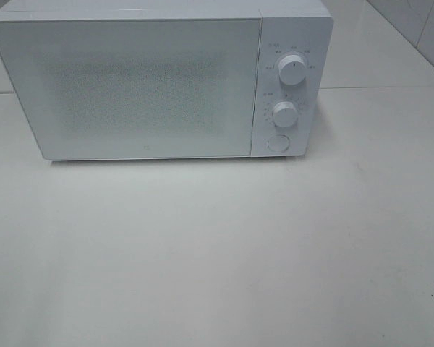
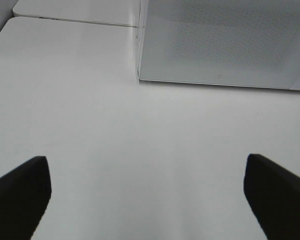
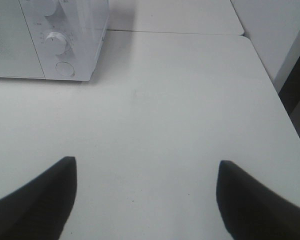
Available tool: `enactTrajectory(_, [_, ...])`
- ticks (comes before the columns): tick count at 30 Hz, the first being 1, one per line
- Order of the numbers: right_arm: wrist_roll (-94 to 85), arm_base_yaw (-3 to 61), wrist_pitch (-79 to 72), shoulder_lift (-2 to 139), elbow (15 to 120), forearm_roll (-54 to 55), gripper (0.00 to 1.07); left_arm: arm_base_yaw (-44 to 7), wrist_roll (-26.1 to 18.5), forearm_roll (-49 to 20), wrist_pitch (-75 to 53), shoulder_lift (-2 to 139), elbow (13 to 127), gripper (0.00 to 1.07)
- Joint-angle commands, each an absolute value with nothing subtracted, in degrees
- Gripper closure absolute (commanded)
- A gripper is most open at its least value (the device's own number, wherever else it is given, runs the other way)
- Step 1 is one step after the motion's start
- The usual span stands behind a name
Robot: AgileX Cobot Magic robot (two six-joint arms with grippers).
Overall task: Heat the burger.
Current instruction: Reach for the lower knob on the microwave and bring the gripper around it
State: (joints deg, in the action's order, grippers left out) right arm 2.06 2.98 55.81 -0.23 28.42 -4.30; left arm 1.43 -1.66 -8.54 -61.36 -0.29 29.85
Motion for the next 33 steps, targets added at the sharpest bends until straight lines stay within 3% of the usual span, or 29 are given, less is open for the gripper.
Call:
enactTrajectory(1, [2.58,2.52,55.0,-1.66,28.3,-4.13,0.34,1.66,-1.32,-8.77,-61.36,-1.78,29.56,0.09])
enactTrajectory(33, [2.64,2.52,54.66,-1.66,28.59,-4.13,0.35,1.66,-1.32,-8.77,-61.36,-1.38,29.56,0.09])
